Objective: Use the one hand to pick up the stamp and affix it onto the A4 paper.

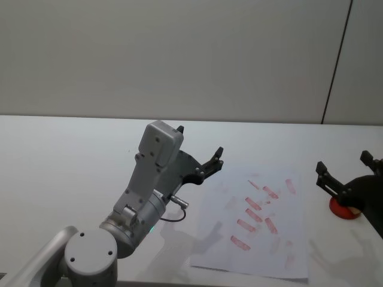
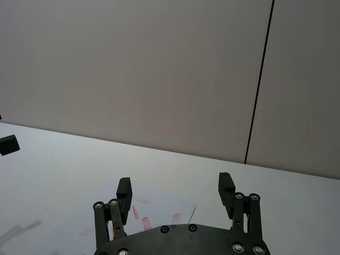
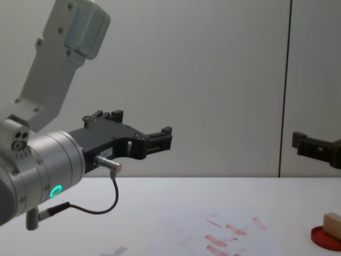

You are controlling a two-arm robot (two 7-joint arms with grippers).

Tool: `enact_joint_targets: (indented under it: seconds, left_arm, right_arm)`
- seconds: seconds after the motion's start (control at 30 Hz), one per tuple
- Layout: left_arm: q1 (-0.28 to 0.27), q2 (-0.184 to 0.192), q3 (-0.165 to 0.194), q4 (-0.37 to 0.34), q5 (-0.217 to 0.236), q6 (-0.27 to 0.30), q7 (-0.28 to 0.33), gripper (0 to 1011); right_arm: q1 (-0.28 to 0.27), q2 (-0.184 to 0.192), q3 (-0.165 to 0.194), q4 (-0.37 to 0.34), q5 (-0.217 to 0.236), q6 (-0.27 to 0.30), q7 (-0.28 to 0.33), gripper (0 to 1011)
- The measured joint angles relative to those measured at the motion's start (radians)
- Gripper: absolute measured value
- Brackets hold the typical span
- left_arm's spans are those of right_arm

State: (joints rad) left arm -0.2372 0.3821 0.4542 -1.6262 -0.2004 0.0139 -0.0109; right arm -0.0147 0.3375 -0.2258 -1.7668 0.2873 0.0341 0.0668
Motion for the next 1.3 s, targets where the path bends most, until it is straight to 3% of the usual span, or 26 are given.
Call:
enact_joint_targets:
  seconds: [1.3]
  left_arm:
    - [0.0, 0.0, 0.0, 0.0, 0.0, 0.0, 0.0, 1002]
  right_arm:
    - [0.0, 0.0, 0.0, 0.0, 0.0, 0.0, 0.0, 1001]
